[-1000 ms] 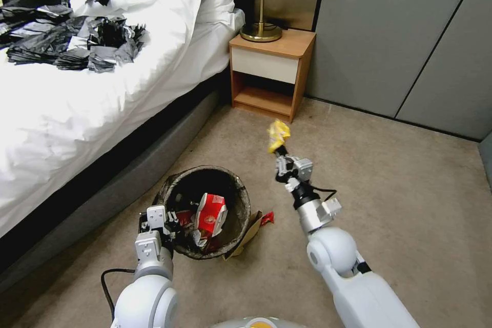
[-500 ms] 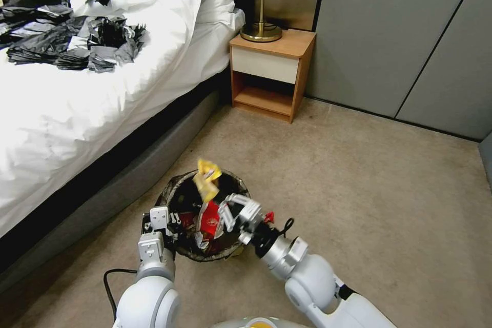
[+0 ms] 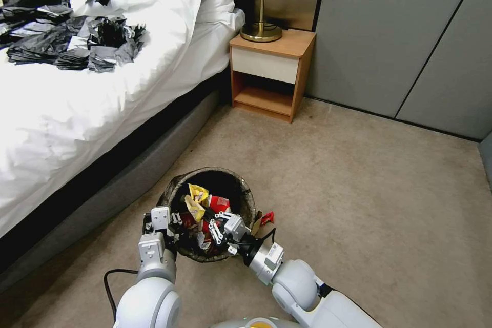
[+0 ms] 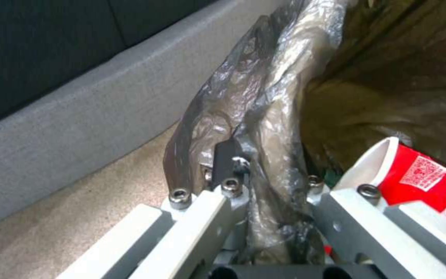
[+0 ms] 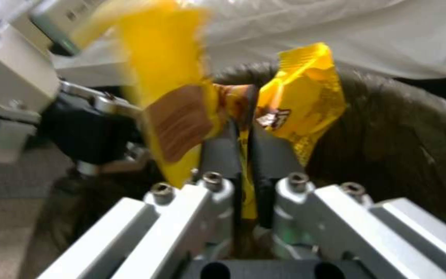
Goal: Pick up the trash bin, then pick up the garbage from the floor and place it into the trash bin.
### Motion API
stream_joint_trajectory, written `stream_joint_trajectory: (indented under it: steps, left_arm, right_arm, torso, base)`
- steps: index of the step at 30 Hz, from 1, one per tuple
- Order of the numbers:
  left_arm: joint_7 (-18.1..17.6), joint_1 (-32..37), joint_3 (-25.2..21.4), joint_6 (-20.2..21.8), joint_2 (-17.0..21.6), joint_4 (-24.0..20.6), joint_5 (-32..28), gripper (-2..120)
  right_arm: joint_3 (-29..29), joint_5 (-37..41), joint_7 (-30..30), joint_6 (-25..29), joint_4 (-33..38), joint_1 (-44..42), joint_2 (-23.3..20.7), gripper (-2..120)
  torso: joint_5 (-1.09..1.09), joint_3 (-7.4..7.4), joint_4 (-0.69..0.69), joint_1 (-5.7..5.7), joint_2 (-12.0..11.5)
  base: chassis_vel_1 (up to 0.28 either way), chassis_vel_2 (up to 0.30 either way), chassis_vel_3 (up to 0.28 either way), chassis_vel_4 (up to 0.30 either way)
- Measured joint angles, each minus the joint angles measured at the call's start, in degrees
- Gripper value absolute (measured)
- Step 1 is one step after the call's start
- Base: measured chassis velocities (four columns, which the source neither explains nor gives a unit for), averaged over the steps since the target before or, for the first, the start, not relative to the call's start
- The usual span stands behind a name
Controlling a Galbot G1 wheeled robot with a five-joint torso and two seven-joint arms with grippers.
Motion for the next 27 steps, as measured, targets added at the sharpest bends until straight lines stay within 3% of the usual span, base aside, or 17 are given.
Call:
stream_joint_trajectory:
  steps: [11, 14, 17, 19, 27]
  left_arm:
    - [0.0, 0.3, -0.1, 0.0, 0.0, -0.6, -0.1, 1]
    - [0.0, 0.4, -0.2, 0.0, 0.0, -0.6, -0.1, 1]
    - [0.0, 0.5, -0.2, 0.0, 0.0, -0.7, -0.1, 1]
    - [0.0, 0.5, -0.2, 0.0, 0.0, -0.8, 0.0, 1]
    - [0.0, 0.6, -0.3, 0.0, -0.1, -1.0, 0.1, 1]
  right_arm:
    - [0.8, -0.6, 0.0, 0.1, -0.3, -0.8, 0.0, 43]
    - [1.0, -0.8, 0.0, 0.1, 0.0, -1.1, -0.1, 58]
    - [1.1, -0.9, 0.0, 0.1, 0.2, -1.3, -0.1, 65]
    - [1.2, -1.0, 0.0, 0.1, 0.6, -1.6, -0.3, 76]
    - [1.4, -1.5, 0.0, 0.1, 1.0, -2.2, -0.5, 98]
  torso:
    - [0.0, 0.0, 0.0, 0.0, 0.0]
    - [0.0, 0.0, 0.0, 0.0, 0.0]
    - [0.0, 0.0, 0.0, 0.0, 0.0]
    - [0.0, 0.0, 0.0, 0.0, 0.0]
    - [0.0, 0.0, 0.0, 0.0, 0.0]
  base:
    - [0.0, 0.0, 0.0, 0.0]
    - [0.0, 0.0, 0.0, 0.0]
    - [0.0, 0.0, 0.0, 0.0]
    - [0.0, 0.0, 0.0, 0.0]
    - [0.0, 0.0, 0.0, 0.0]
